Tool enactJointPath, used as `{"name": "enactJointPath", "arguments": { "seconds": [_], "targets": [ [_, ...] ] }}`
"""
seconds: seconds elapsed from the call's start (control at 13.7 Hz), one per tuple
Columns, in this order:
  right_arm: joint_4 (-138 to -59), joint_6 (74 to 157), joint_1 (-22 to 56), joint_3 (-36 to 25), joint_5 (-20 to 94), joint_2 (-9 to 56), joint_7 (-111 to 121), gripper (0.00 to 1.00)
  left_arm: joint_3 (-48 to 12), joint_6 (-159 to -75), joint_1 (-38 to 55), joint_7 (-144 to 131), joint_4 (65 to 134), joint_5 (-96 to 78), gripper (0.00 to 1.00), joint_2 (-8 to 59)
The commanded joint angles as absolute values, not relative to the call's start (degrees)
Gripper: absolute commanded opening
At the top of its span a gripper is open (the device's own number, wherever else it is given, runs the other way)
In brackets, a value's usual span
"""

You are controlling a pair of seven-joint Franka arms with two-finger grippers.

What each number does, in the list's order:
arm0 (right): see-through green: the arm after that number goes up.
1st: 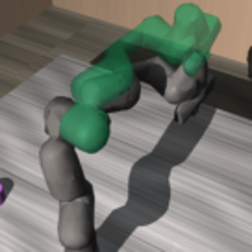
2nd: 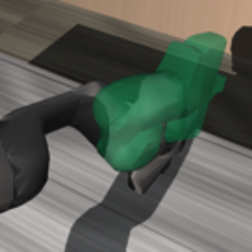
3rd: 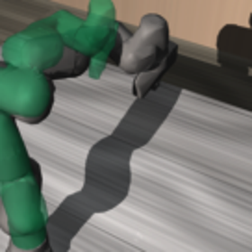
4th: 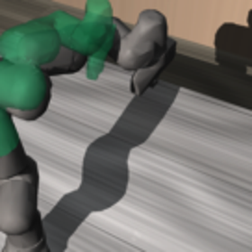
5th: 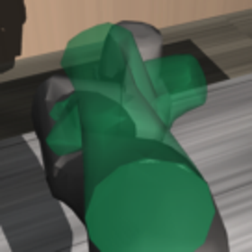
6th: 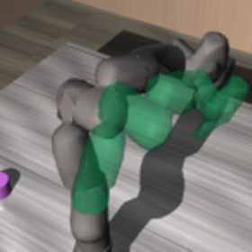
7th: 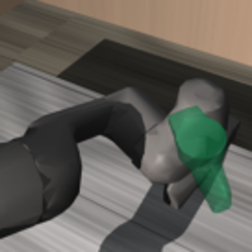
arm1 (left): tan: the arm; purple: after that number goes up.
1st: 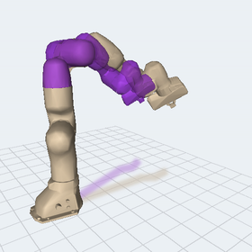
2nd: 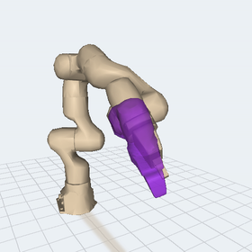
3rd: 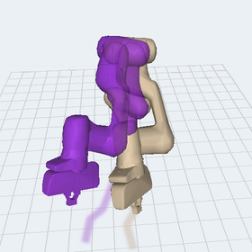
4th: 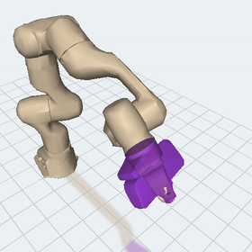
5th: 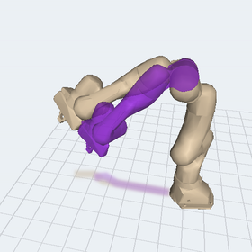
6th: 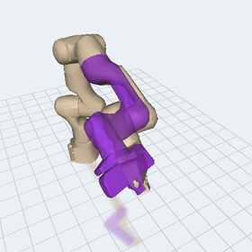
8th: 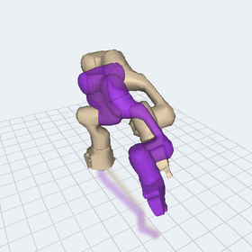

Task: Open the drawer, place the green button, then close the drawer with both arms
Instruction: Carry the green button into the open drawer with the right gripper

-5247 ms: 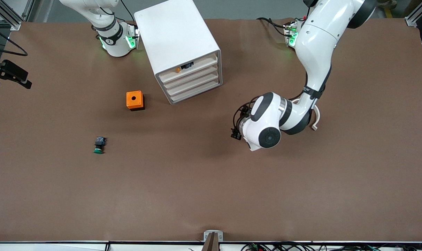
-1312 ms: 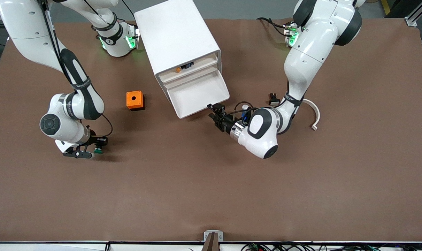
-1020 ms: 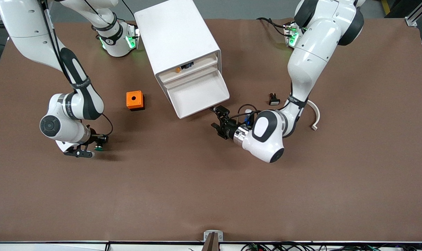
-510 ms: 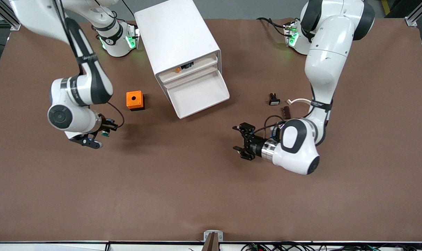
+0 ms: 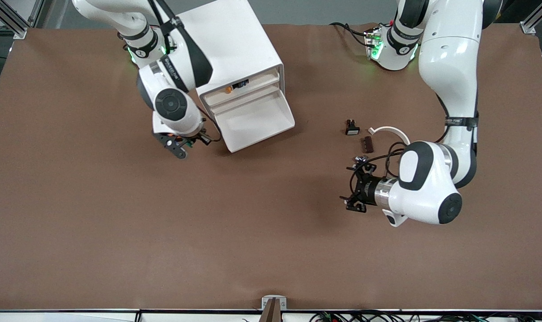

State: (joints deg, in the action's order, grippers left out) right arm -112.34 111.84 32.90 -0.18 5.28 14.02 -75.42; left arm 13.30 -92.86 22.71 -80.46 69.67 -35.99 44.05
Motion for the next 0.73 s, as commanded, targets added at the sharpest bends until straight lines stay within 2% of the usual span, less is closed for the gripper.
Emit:
{"name": "enactJointPath", "arguments": {
  "seconds": [0.0,0.29,0.66],
  "targets": [
    [-107.85,111.27,35.15,-0.88,9.05,16.34,-82.59,0.18,16.78,-93.08,22.94,-70.0,70.84,-33.84,1.0,41.66],
    [-102.58,111.88,39.19,-0.88,10.37,20.99,-92.88,0.18,18.54,-93.16,23.64,-48.58,71.02,-22.52,1.0,39.82],
    [-102.04,117.94,44.46,-0.88,12.65,23.64,-101.59,0.18,18.55,-95.79,23.46,-31.66,71.37,-17.6,1.0,37.89]
  ]
}}
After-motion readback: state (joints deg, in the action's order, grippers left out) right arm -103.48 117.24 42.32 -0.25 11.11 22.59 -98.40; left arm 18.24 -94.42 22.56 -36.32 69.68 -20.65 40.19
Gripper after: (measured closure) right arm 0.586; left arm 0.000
